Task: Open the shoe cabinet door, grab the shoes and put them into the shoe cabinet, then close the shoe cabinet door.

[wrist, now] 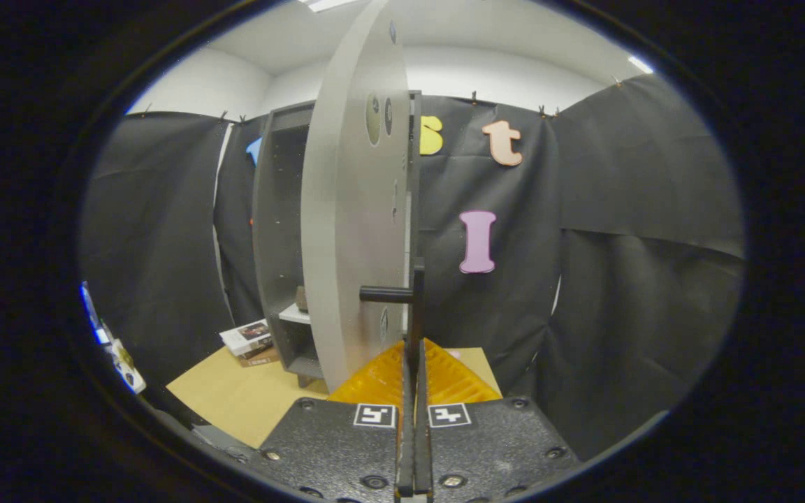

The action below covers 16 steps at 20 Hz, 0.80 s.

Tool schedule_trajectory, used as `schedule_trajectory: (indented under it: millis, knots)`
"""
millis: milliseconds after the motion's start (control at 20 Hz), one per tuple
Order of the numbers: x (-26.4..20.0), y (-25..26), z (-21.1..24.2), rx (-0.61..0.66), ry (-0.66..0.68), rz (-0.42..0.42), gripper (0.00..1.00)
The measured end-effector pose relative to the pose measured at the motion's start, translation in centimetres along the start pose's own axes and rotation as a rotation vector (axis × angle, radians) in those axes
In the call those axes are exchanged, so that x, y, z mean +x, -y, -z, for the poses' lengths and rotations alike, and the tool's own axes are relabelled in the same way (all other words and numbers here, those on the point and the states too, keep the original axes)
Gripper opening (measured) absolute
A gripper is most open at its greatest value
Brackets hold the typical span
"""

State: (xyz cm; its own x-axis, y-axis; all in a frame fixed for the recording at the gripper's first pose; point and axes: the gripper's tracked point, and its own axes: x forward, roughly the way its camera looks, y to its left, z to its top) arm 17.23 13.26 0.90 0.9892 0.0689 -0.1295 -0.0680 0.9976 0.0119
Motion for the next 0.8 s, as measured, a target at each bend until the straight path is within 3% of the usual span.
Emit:
schedule_trajectory:
  millis: [150,550,800]
  knots:
    - [-0.2,-0.8,0.3,0.067,-0.011,-0.013,0.04]
    - [-0.8,0.2,0.4,0.059,-0.009,0.042,0.04]
    - [-0.9,1.7,-0.4,0.044,0.046,0.147,0.04]
